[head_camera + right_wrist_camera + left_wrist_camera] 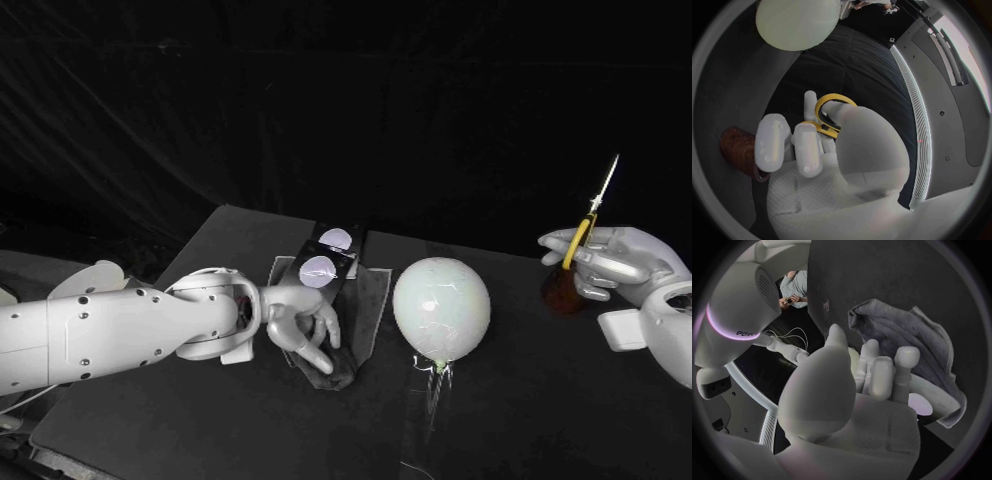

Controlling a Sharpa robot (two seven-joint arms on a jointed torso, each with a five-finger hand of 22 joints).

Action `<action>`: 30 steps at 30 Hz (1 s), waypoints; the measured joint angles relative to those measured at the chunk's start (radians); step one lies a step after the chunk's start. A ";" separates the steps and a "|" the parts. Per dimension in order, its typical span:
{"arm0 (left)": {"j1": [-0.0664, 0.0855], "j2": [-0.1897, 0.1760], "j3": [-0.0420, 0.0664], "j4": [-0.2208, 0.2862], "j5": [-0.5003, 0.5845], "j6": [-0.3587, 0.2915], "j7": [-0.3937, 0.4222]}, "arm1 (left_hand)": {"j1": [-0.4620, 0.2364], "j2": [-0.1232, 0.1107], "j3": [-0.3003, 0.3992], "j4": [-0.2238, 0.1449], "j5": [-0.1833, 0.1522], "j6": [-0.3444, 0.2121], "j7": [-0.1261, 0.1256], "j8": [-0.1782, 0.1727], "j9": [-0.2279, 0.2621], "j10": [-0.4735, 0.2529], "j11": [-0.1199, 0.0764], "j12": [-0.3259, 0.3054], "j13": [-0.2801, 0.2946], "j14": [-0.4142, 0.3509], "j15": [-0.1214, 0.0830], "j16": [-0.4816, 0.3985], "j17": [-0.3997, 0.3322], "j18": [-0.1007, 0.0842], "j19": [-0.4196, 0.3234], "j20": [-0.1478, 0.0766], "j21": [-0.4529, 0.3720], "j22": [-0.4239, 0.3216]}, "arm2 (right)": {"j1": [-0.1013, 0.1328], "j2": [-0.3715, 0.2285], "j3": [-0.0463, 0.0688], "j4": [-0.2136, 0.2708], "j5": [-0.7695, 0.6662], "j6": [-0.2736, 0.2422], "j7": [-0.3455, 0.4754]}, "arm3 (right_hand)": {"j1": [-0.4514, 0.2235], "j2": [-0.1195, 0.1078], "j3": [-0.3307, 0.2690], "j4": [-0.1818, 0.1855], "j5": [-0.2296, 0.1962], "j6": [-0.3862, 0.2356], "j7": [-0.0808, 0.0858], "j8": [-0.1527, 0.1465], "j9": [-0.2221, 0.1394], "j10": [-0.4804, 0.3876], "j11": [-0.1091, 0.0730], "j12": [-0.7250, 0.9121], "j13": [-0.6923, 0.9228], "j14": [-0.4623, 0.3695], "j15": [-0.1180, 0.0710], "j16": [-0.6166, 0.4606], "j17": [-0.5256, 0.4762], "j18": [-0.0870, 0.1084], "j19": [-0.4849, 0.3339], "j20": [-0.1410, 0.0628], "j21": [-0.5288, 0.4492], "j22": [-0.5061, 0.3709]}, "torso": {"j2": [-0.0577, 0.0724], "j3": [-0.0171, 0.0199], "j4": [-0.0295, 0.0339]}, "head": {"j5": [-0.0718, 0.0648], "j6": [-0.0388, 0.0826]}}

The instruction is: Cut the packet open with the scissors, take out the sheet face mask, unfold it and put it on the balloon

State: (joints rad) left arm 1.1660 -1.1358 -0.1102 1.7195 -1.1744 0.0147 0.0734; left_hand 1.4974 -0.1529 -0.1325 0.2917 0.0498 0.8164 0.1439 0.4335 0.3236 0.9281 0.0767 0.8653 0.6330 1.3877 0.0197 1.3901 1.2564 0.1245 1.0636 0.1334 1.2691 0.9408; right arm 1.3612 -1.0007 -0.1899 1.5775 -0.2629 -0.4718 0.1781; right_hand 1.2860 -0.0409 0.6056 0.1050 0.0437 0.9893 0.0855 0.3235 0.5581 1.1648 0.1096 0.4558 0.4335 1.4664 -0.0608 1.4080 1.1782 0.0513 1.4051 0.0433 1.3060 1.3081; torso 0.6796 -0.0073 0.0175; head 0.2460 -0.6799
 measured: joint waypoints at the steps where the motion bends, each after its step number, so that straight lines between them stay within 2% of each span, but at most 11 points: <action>1: 0.010 -0.003 0.003 0.002 0.002 0.000 0.000 | 0.006 0.012 0.004 -0.001 0.000 0.017 -0.010 0.007 0.001 0.010 -0.010 0.000 -0.003 0.007 -0.010 0.002 0.003 0.000 0.010 -0.009 0.002 0.013 | -0.001 0.001 0.000 -0.001 0.000 0.000 0.000 | 0.000 0.000 0.000 0.000 0.000 0.000 0.000 0.000 0.000 0.000 0.000 0.002 0.000 0.000 0.000 0.000 0.000 0.000 0.000 0.000 0.000 0.000 | 0.000 0.0000 -0.0002 | 0.001 0.000; 5: 0.051 -0.016 0.008 0.009 0.015 0.005 0.002 | 0.015 0.036 -0.004 -0.001 0.000 0.053 -0.035 -0.002 -0.010 0.041 -0.046 -0.013 -0.028 0.039 -0.042 0.024 0.037 0.000 0.070 -0.033 0.031 0.069 | -0.003 0.004 0.000 -0.005 0.000 0.000 0.000 | 0.000 0.000 0.000 0.000 0.000 0.000 0.000 0.000 0.000 0.000 0.000 0.004 0.001 -0.002 -0.002 0.000 0.004 0.000 0.000 0.000 0.012 0.000 | -0.001 0.0000 -0.0012 | 0.005 0.001; 8: 0.078 -0.021 0.012 0.005 0.026 0.006 0.003 | 0.015 0.039 -0.010 0.001 0.000 0.056 -0.035 -0.012 -0.017 0.046 -0.050 -0.015 -0.036 0.040 -0.043 0.024 0.037 0.000 0.074 -0.037 0.031 0.065 | -0.004 0.007 0.000 -0.007 0.000 0.001 0.000 | 0.000 0.000 0.000 0.000 0.000 0.000 0.000 0.000 -0.001 0.000 0.000 0.004 0.001 -0.002 -0.002 0.000 0.004 0.000 0.000 0.000 0.012 0.000 | -0.001 0.0002 -0.0018 | 0.007 0.002; 10: 0.088 -0.023 0.012 -0.006 0.033 0.002 0.004 | 0.025 0.049 -0.016 -0.001 0.000 0.056 -0.035 -0.025 -0.024 0.046 -0.050 -0.030 -0.044 0.016 -0.047 -0.008 -0.009 0.000 0.035 -0.043 0.000 0.011 | -0.005 0.009 0.000 -0.007 0.000 0.001 0.000 | 0.000 0.000 0.000 0.000 0.000 0.000 0.000 0.000 -0.001 0.000 0.000 0.004 0.001 -0.002 -0.002 0.000 0.004 0.000 0.000 0.000 0.012 -0.001 | -0.001 0.0009 -0.0019 | 0.008 0.003; 12: 0.094 -0.023 0.012 -0.023 0.040 -0.006 0.007 | 0.054 0.055 -0.016 -0.001 0.000 0.054 -0.025 -0.039 -0.031 0.018 -0.033 -0.071 -0.070 -0.112 -0.033 -0.152 -0.190 0.031 -0.121 -0.040 -0.128 -0.183 | -0.006 0.011 0.000 -0.008 0.000 0.002 0.000 | 0.000 0.000 0.000 0.000 0.000 0.000 0.000 0.000 -0.001 0.000 0.000 0.004 0.001 -0.002 -0.002 0.000 0.004 0.000 0.000 0.000 0.012 -0.001 | -0.001 0.0014 -0.0021 | 0.008 0.004; 14: 0.097 -0.020 0.010 -0.047 0.047 -0.018 0.010 | 0.078 0.066 -0.016 -0.001 0.000 0.070 -0.023 -0.043 -0.036 -0.022 -0.020 -0.139 -0.116 -0.252 -0.015 -0.324 -0.380 0.046 -0.184 -0.028 -0.214 -0.268 | -0.007 0.013 0.000 -0.009 0.000 0.002 0.000 | 0.000 0.000 0.000 0.000 0.000 -0.001 0.001 0.000 -0.001 0.000 0.000 0.004 0.001 -0.002 -0.002 0.000 0.004 0.000 0.000 0.000 0.012 -0.001 | -0.001 0.0015 -0.0025 | 0.010 0.004; 15: 0.097 -0.016 0.006 -0.067 0.054 -0.031 0.014 | 0.092 0.070 -0.016 -0.001 0.000 0.079 -0.022 -0.046 -0.040 -0.029 -0.013 -0.182 -0.151 -0.296 -0.006 -0.390 -0.435 0.047 -0.199 -0.019 -0.256 -0.298 | -0.007 0.014 0.000 -0.009 0.000 0.002 0.000 | 0.000 0.000 0.000 0.000 0.000 -0.001 0.001 -0.001 -0.001 0.000 0.000 0.004 0.001 -0.002 -0.002 0.000 0.004 0.000 0.000 0.000 0.012 -0.001 | -0.001 0.0019 -0.0025 | 0.010 0.005; 18: 0.090 -0.008 -0.003 -0.104 0.069 -0.066 0.026 | 0.112 0.076 -0.020 0.002 0.000 0.086 -0.018 -0.060 -0.048 -0.035 0.007 -0.256 -0.209 -0.337 0.009 -0.468 -0.493 0.047 -0.213 -0.008 -0.318 -0.342 | -0.008 0.015 0.000 -0.010 0.000 0.002 0.000 | 0.000 0.000 0.000 0.000 0.000 -0.002 0.002 -0.001 -0.001 0.000 0.000 0.004 0.001 -0.002 -0.002 0.000 0.003 0.000 0.000 0.000 0.012 -0.001 | 0.000 0.0020 -0.0026 | 0.012 0.008; 21: 0.068 0.000 -0.008 -0.135 0.079 -0.121 0.047 | 0.143 0.068 -0.026 -0.005 0.000 0.091 -0.013 -0.081 -0.060 -0.030 0.035 -0.336 -0.281 -0.433 0.041 -0.582 -0.560 0.047 -0.251 0.029 -0.435 -0.413 | -0.008 0.016 0.000 -0.011 -0.001 0.002 0.000 | 0.000 0.000 0.000 0.000 0.000 -0.002 0.002 -0.001 0.000 0.000 0.000 0.004 0.001 -0.002 -0.002 0.000 0.003 0.000 0.000 0.000 0.012 0.000 | 0.001 0.0018 -0.0025 | 0.011 0.011; 28: 0.018 0.018 -0.017 -0.192 0.062 -0.276 0.127 | 0.171 0.040 0.006 -0.001 0.000 0.081 -0.004 -0.126 -0.082 -0.023 0.081 -0.444 -0.386 -0.618 0.104 -0.789 -0.700 0.047 -0.361 0.101 -0.674 -0.555 | -0.009 0.013 0.000 -0.011 -0.007 0.002 -0.001 | 0.000 0.000 0.000 0.000 0.000 -0.003 0.003 -0.003 0.000 0.000 0.000 0.002 0.002 -0.002 -0.001 0.000 0.002 -0.001 0.000 0.000 0.012 0.000 | 0.002 -0.0005 0.0001 | 0.002 0.012; 30: 0.008 0.023 -0.018 -0.203 0.052 -0.309 0.147 | 0.173 0.021 0.047 -0.002 0.000 0.072 0.005 -0.145 -0.088 -0.001 0.091 -0.519 -0.450 -0.592 0.117 -0.917 -0.784 0.047 -0.351 0.129 -0.774 -0.625 | -0.009 0.013 0.000 -0.011 -0.009 0.002 -0.001 | 0.000 0.000 0.000 0.000 0.000 -0.003 0.003 -0.004 0.000 0.000 0.000 0.001 0.003 -0.002 -0.001 0.000 0.002 -0.001 0.000 0.000 0.012 0.000 | 0.002 -0.0009 0.0009 | 0.001 0.011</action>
State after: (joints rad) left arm 1.1738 -1.1128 -0.1287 1.5168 -1.1221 -0.2941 0.2203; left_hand 1.6702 -0.1322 -0.0858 0.2902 0.0499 0.8886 0.1485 0.2881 0.2354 0.9268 0.1682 0.3463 0.1831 0.7956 0.1365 0.4731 0.4721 0.1717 0.7122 0.2629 0.4955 0.3159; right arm 1.3519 -0.9880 -0.1901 1.5664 -0.2720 -0.4701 0.1770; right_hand 1.2858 -0.0411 0.6056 0.1050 0.0436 0.9860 0.0888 0.3198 0.5582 1.1649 0.1095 0.4571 0.4363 1.4648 -0.0622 1.4080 1.1804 0.0499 1.4051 0.0433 1.3183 1.3081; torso 0.6813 -0.0081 0.0184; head 0.2472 -0.6687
